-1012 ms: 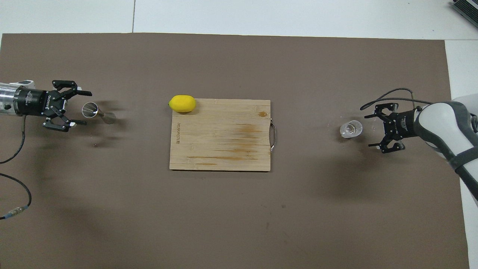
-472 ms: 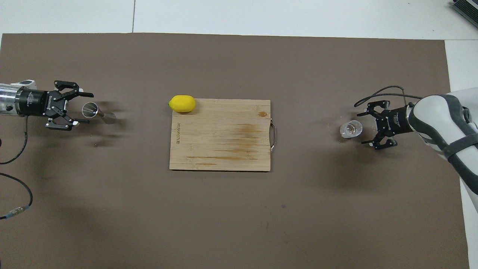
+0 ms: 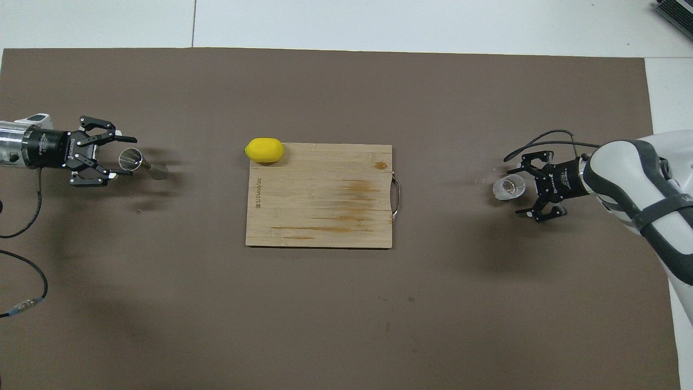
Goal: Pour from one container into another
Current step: 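Grasp the dark cup with the left gripper while the right gripper grasps the glass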
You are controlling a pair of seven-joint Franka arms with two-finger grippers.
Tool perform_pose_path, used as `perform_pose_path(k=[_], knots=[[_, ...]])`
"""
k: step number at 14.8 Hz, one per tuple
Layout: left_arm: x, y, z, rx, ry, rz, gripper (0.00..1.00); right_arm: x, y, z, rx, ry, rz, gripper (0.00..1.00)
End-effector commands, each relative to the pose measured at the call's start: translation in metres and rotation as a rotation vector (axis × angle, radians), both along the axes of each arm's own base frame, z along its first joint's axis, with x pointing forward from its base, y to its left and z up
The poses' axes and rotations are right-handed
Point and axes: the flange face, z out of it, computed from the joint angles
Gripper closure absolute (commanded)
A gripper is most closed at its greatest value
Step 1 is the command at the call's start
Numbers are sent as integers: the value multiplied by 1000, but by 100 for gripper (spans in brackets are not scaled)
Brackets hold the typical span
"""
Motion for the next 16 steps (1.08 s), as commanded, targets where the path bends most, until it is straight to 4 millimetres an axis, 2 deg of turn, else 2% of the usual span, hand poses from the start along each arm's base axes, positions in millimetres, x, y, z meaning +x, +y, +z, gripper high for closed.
perform_pose_path(k=[1,7,10,13,15,16], knots=[[-1,3,-4,-17,-28,9,42,-3,0,3,17,25,-59,0],[-1,2,-5,-14,-31,8,43,-6,12,0,12,20,-32,0],[-1,2,-5,-14,-31,8,53,-5,14,0,9,11,-25,0],[0,3,-4,-14,-33,10,75,-9,15,-3,9,19,-26,0],[-1,4,-3,-14,-33,11,99,-9,15,-4,9,21,-27,0],[-1,4,-3,-14,-33,11,100,-9,14,-3,9,20,-30,0]])
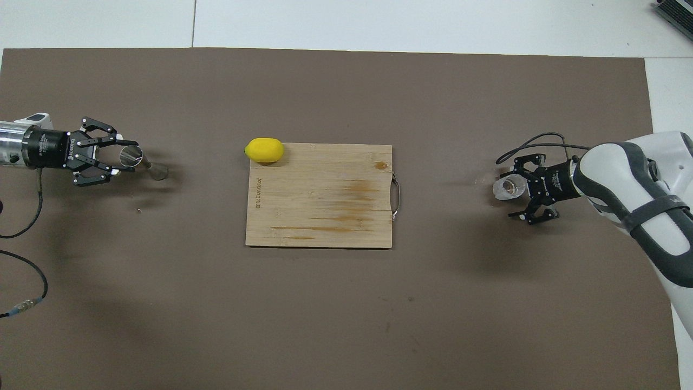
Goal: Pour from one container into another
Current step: 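Grasp the dark cup with the left gripper while the right gripper grasps the glass, then carry the dark metal cup onto the wooden board with the left gripper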
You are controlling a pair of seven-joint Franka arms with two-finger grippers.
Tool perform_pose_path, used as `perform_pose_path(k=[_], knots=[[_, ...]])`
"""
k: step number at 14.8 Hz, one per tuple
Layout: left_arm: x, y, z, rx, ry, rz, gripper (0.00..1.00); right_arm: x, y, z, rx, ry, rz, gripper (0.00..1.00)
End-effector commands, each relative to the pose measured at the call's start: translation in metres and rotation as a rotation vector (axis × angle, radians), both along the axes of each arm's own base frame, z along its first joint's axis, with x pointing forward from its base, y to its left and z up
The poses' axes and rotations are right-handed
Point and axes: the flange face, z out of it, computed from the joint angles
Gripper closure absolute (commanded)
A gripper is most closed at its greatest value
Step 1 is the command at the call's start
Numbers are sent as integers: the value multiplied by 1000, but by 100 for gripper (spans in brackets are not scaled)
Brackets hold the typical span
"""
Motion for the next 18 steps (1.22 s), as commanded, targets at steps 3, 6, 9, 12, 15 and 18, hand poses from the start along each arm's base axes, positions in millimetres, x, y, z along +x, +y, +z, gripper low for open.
perform_pose_path(k=[3,6,9,12,15,18], knots=[[0,3,-1,-15,-11,15,100,-5,-1,3,9,-13,-22,0],[-1,2,0,-22,-7,9,100,-5,0,4,10,-14,-19,0],[-3,-3,9,-64,-6,-14,100,-5,-1,3,11,-12,-20,0],[-3,-14,25,-87,-17,-31,100,-5,-1,4,11,-16,-16,0],[-14,-52,56,-105,-24,-63,100,-5,0,4,10,-18,-14,0],[-25,-102,75,-112,-23,-65,100,-5,0,4,10,-18,-12,0]])
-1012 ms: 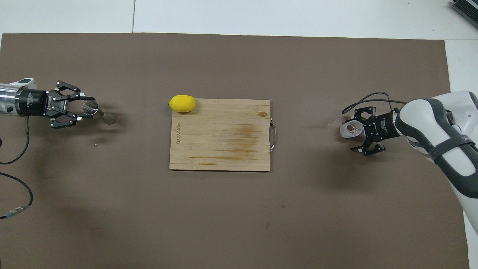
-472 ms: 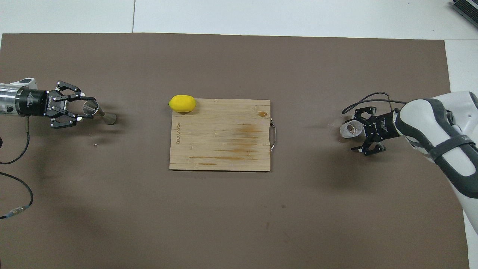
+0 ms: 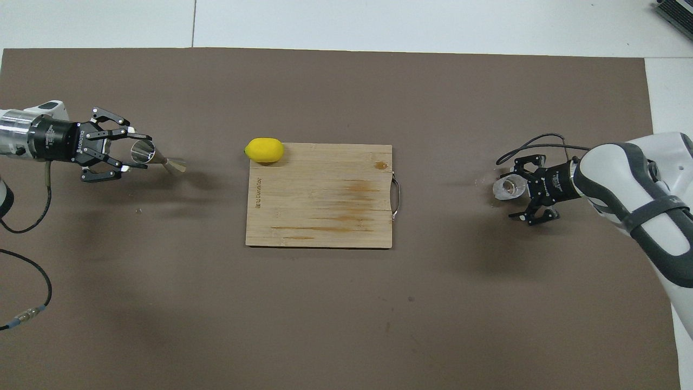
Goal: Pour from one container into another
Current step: 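Carry the dark metal cup onto the wooden board with the left gripper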
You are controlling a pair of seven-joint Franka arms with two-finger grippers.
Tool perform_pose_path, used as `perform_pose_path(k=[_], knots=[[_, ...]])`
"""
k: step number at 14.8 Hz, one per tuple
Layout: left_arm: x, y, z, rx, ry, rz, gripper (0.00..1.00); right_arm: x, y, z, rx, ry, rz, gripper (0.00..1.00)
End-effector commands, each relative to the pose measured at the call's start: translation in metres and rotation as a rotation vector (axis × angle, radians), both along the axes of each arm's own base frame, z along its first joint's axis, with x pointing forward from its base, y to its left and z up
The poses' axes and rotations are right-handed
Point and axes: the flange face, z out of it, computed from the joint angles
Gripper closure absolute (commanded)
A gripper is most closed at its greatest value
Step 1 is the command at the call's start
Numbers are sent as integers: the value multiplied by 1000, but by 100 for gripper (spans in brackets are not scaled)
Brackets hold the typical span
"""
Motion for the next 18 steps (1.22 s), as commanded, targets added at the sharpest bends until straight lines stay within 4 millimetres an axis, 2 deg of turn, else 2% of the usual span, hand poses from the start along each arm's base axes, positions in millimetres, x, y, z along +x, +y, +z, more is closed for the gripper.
perform_pose_path(k=[1,6,10,14,15,18], knots=[[-23,-50,19,7,15,28,100,-5,1,3,11,-17,-11,0],[-37,-137,28,-4,20,88,100,-5,1,3,12,-23,0,4],[-42,-209,13,6,44,161,100,-5,1,3,12,-24,1,9],[-48,-266,9,-19,65,227,100,-5,0,3,12,-24,-1,21],[-51,-288,7,-15,66,239,100,-5,0,3,12,-24,-1,24],[-59,-336,4,-19,80,293,100,-5,0,3,12,-25,1,31]])
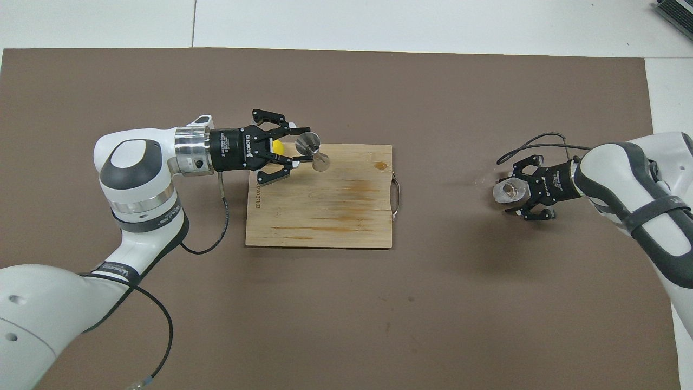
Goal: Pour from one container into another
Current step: 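Carry the dark metal cup onto the wooden board with the left gripper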
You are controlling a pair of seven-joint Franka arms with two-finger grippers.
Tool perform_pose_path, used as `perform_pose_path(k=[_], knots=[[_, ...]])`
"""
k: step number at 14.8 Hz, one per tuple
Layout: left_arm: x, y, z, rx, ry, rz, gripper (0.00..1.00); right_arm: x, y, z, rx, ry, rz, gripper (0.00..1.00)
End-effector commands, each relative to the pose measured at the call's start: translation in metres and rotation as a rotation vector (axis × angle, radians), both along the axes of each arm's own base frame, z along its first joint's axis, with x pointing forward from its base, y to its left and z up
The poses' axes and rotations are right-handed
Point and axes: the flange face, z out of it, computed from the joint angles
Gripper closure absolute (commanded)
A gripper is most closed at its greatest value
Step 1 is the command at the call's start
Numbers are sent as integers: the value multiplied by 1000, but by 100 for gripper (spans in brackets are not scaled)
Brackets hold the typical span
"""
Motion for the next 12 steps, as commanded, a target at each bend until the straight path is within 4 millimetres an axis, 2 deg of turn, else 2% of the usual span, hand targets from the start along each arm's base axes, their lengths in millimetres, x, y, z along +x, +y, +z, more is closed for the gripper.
perform_pose_path(k=[1,3,4,7,10,12], knots=[[-18,-36,1,9,10,49,100,-5,0,2,13,-19,-1,32],[-29,-62,-4,38,-11,60,100,-5,0,2,14,-26,10,35],[-32,-68,-7,59,-27,62,100,-5,0,2,15,-25,11,35],[-36,-72,-13,74,-19,82,100,-4,0,9,12,-37,9,43],[-40,-67,-28,109,-57,90,100,-2,0,15,8,-52,14,46],[-42,-68,-31,109,-51,94,100,0,4,24,4,-57,7,46]])
